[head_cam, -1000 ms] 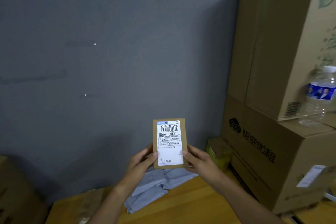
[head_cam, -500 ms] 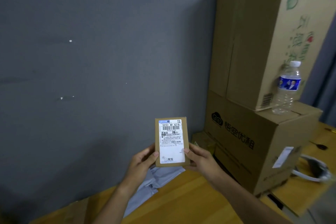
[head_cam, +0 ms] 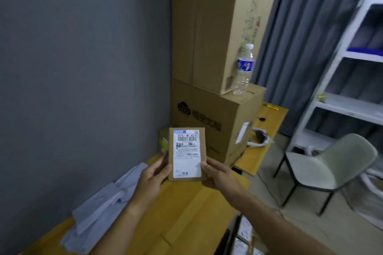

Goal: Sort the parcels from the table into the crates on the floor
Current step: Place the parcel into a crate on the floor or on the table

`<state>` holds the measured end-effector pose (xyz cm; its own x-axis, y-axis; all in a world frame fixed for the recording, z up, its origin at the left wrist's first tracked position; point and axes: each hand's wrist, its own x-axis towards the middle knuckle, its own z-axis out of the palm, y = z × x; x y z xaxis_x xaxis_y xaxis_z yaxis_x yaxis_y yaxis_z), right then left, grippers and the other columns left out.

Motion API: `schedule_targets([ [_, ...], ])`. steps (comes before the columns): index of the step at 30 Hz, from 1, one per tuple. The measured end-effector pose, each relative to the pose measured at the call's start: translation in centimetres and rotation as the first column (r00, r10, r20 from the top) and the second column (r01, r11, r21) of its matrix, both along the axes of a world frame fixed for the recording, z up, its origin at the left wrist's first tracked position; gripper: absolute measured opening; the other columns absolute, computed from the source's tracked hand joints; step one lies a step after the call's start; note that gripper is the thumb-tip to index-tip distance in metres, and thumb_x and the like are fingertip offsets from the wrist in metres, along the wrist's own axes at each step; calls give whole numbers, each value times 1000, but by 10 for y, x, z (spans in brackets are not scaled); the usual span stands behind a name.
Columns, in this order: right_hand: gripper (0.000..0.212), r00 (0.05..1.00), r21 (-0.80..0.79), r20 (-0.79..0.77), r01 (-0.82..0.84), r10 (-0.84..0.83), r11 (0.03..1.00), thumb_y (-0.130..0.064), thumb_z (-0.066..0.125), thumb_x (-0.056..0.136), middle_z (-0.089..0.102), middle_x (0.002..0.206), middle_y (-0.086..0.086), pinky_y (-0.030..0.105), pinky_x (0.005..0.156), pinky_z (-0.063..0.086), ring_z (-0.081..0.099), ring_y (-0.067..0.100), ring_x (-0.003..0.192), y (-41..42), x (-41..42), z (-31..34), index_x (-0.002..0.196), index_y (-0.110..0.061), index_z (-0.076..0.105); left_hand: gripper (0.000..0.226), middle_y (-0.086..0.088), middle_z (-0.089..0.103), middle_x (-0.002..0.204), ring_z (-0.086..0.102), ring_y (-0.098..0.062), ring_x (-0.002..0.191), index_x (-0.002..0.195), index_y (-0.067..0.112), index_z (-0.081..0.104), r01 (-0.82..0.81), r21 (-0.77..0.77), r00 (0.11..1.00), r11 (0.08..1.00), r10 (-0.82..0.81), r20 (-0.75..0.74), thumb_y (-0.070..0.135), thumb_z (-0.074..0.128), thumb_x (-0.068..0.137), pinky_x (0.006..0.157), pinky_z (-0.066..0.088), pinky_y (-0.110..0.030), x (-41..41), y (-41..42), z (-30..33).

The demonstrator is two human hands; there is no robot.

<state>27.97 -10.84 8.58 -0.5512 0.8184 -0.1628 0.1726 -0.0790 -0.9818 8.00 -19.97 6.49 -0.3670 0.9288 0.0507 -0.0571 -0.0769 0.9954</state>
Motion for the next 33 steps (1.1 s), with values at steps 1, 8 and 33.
schedule_targets([
  [1, 30, 999, -8, 2, 52, -52, 999, -37, 55, 103, 71, 119, -13, 31, 90, 55, 69, 11, 107, -1, 15, -1, 132, -40, 59, 45, 12, 72, 121, 67, -11, 116, 139, 33, 51, 41, -10, 999, 999, -41, 14, 21, 59, 96, 91, 56, -26, 12, 8, -3],
  [8, 23, 941, -41, 80, 332, -328, 943, -29, 55, 104, 75, 111, -4, 25, 74, 53, 69, 11, 81, -1, 132, -19, 122, -32, 70, 36, 11, 74, 115, 70, -10, 108, 125, 39, 56, 353, -65, 933, 933, -346, 102, 12, 52, 101, 82, 58, -22, 117, 57, -15],
  [33, 30, 917, -378, 149, 399, -370, 835, -37, 58, 100, 76, 115, -3, 46, 99, 56, 74, 19, 105, 150, 381, -214, 128, -26, 62, 41, 10, 75, 112, 71, -14, 106, 137, 31, 51, 459, -443, 885, 770, -439, 154, 13, 56, 100, 82, 58, -27, 369, 239, -203],
])
